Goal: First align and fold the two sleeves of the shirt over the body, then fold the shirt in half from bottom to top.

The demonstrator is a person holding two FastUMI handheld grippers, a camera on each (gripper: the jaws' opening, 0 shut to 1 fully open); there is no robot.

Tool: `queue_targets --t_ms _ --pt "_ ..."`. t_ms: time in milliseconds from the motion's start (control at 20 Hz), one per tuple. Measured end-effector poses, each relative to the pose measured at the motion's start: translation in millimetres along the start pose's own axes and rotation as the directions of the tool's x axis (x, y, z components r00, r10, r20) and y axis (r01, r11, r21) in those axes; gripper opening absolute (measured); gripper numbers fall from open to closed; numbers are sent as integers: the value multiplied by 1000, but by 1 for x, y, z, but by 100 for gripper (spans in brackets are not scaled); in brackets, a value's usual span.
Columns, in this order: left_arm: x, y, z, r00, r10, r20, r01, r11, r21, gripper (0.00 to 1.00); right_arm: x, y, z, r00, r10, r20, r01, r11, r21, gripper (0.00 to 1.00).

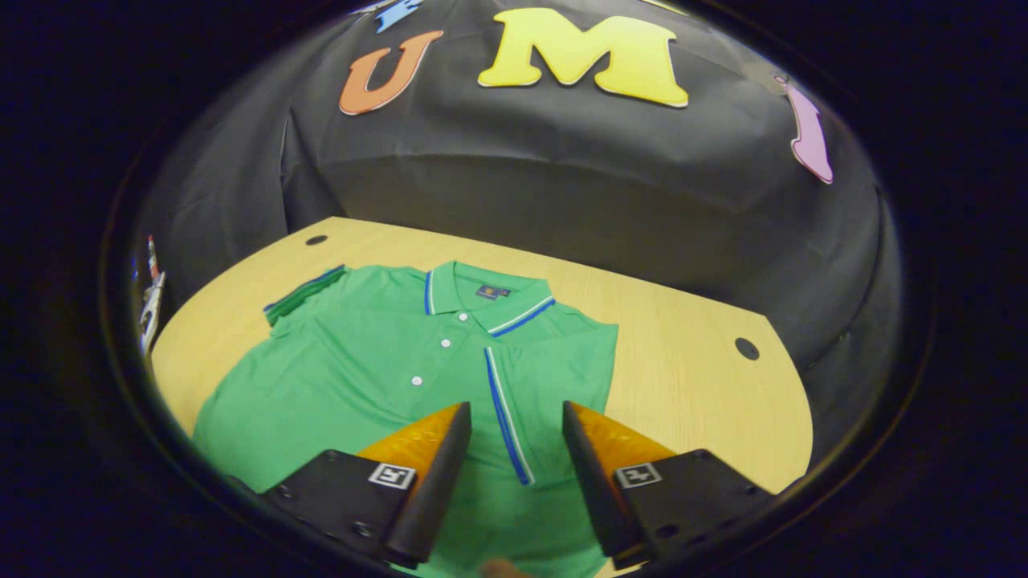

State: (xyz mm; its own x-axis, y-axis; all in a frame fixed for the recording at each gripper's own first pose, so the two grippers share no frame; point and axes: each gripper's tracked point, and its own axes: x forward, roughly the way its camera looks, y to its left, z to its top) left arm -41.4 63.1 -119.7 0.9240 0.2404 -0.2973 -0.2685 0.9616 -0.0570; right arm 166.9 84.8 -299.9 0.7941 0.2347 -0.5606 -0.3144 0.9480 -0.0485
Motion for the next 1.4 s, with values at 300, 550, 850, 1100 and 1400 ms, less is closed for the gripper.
queue_targets --t_ms 300,550,850,1100,1400 --pt "51 12 -5 998 -59 -28 60 998 23 100 -81 -20 37 996 -46 80 37 994 105 95" --pt "113 10 -18 991 -107 -79 110 993 42 100 -161 -51 69 978 -128 164 99 980 175 96" --pt "201 6 -58 973 -118 -200 132 989 60 100 -251 -65 95 942 -255 220 194 945 262 96" --pt "262 -5 -99 941 -129 -312 170 980 107 100 -317 -41 132 902 -284 327 234 955 182 94" --pt "308 -14 -129 889 -127 -440 199 973 120 100 -359 -9 174 861 -262 435 246 965 93 94"
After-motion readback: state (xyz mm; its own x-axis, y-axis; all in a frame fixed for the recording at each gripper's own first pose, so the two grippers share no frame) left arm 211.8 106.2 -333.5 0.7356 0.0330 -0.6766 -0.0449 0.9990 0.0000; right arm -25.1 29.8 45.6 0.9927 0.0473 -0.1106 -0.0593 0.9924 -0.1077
